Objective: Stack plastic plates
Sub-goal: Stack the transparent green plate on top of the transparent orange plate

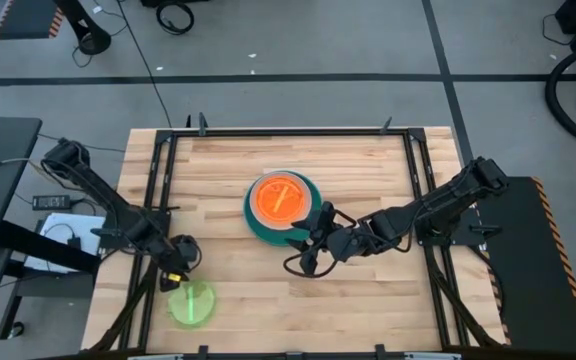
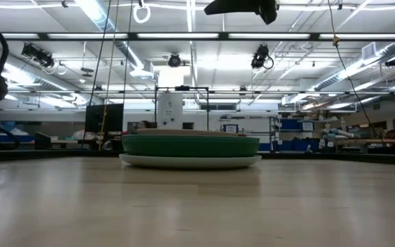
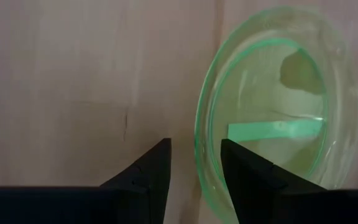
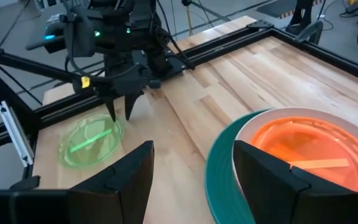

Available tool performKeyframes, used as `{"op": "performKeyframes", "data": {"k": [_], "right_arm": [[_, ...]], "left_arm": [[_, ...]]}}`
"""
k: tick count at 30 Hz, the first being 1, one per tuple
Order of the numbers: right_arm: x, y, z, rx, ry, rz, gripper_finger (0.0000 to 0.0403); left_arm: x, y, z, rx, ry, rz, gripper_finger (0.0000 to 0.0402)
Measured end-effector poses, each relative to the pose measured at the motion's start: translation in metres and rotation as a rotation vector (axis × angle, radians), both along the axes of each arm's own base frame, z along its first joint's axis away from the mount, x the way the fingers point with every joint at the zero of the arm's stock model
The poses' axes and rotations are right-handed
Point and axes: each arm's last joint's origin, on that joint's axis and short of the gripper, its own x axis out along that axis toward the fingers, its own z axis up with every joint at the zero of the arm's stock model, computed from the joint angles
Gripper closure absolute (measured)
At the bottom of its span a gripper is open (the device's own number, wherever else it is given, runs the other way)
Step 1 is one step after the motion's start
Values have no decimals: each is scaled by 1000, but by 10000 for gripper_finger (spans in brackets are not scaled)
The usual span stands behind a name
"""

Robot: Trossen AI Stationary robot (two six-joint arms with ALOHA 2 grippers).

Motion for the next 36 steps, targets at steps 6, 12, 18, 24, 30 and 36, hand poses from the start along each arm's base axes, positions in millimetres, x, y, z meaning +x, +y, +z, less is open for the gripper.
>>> {"op": "performKeyframes", "data": {"k": [6,12,18,24,30,36], "right_arm": [[0,0,0,-23,7,11,173],[0,0,0,-43,13,19,173],[0,1,0,-53,16,24,173],[-2,4,-1,-73,29,44,173],[-12,17,-7,-70,97,63,173],[-29,36,-26,-36,148,-29,173]], "left_arm": [[3,-11,-6,4,18,4,253],[5,-13,-7,-9,2,11,284],[7,-14,-7,-30,-5,8,389],[20,-9,2,-91,15,123,396],[56,6,41,-161,-80,326,398],[93,42,88,-242,-217,593,399]]}}
